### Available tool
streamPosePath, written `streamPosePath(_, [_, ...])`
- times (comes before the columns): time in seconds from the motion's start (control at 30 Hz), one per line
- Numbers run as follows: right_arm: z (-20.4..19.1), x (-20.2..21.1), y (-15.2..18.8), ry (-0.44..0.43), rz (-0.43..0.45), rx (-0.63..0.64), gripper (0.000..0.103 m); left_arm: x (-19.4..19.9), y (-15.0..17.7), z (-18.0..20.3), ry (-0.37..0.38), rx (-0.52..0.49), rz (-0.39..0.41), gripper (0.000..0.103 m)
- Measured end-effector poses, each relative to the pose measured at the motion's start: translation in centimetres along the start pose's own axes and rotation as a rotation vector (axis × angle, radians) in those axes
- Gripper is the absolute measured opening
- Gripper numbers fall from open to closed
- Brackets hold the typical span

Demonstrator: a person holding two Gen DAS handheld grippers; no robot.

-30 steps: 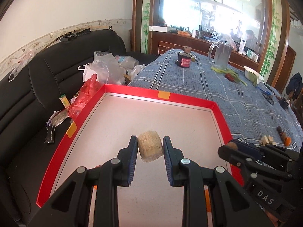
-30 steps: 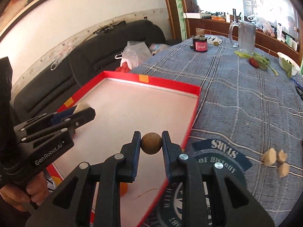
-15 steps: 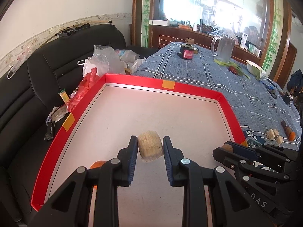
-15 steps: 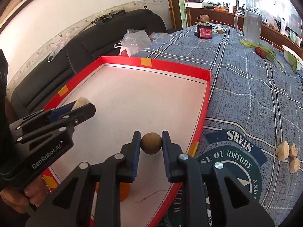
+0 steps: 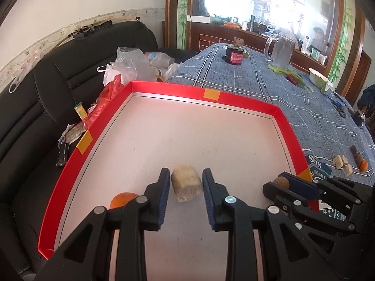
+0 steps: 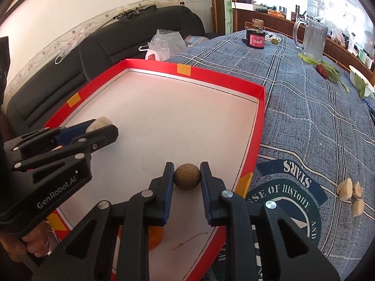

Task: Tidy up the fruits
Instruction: 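Open both grippers to drop the kiwi and cookie into the tray, then move both open grippers from the tray back toward the remaining fruit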

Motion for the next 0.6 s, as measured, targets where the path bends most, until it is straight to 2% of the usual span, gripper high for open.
streamPosePath(0.03, [0.0,0.0,0.0,0.007,-0.002,0.007,0.025,0.1,0.0,0.1,0.006,0.004,-0.001,0.037])
streamPosePath(0.1, [-0.1,0.1,0.1,0.012,-0.001,0.015,0.027,0.4,0.0,0.2,-0.004,-0.003,0.008,0.053])
streamPosePath(0.2, [-0.2,0.5,0.1,0.004,0.01,0.016,0.034,0.8,-0.1,0.0,-0.033,-0.007,0.023,0.067])
streamPosePath(0.3, [-0.1,1.3,0.2,-0.005,0.036,-0.002,0.043,1.0,-0.3,-0.5,-0.043,0.02,0.022,0.068])
streamPosePath(0.47, [0.9,3.3,-0.4,-0.025,0.109,-0.044,0.043,1.4,-0.3,-1.0,-0.055,0.056,0.02,0.071])
streamPosePath(0.6, [2.5,4.9,-0.8,-0.003,0.156,-0.07,0.043,1.5,-0.1,-0.3,-0.052,0.055,0.008,0.073])
Point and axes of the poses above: each gripper's, at about its wrist camera, not at the fingertips, and x roughly against the way its jaws point, z to its right, y to its underside, the point moved 8 cm from there along -x, roughly the way its jaws point, and after that the axes turned 7 degrees about z, right-handed, at the moved point
